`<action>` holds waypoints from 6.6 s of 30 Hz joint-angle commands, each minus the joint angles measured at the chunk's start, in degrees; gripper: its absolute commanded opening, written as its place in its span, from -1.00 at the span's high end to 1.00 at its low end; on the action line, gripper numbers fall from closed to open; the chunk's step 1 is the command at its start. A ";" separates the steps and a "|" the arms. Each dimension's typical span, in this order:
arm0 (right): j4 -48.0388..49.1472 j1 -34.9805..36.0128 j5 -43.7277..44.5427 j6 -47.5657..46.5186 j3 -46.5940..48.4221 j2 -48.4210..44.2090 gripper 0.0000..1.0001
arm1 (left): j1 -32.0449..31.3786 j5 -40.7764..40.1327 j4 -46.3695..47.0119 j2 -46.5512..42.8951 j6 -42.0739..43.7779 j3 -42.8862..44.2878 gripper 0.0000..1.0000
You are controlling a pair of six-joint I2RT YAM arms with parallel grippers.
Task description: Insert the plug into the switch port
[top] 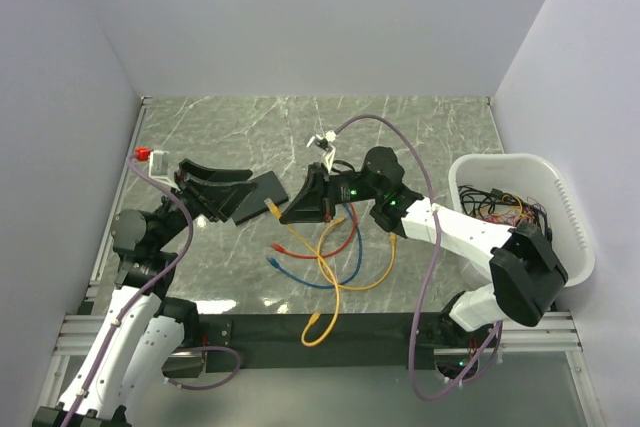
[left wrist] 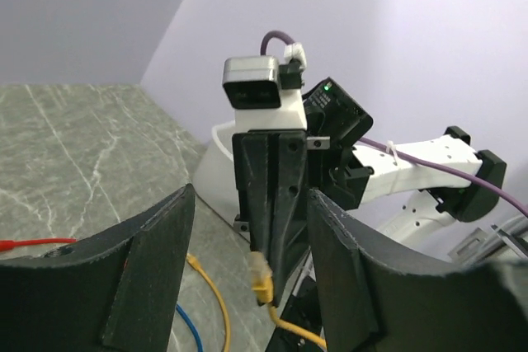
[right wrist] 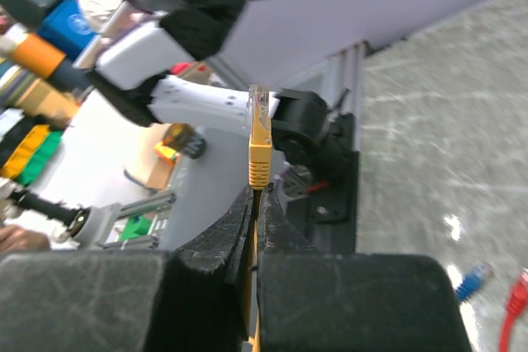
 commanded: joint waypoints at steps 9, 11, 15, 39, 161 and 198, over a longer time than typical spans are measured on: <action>8.53 0.24 -2.65 5.44 1.21 -2.98 1.00 | 0.00 8.36 5.34 1.30 -3.39 0.74 -0.33; 8.53 0.24 -2.47 5.70 1.47 -2.89 1.00 | -0.35 9.24 6.74 1.30 -4.18 0.57 -0.34; 8.19 0.15 -2.30 5.70 2.08 -2.81 1.00 | -1.67 9.95 4.48 2.62 -3.31 1.18 -0.33; -17.34 0.33 8.04 -10.05 9.11 -5.34 0.10 | -8.44 -1.19 -12.91 8.15 4.59 6.53 0.99; -61.07 17.91 47.71 -18.73 37.94 34.71 1.00 | 14.41 -22.04 -5.48 45.94 6.80 4.34 -0.53; -70.04 15.27 56.33 -13.64 59.30 52.39 1.00 | 16.43 -10.09 -0.28 59.31 9.62 1.10 -0.40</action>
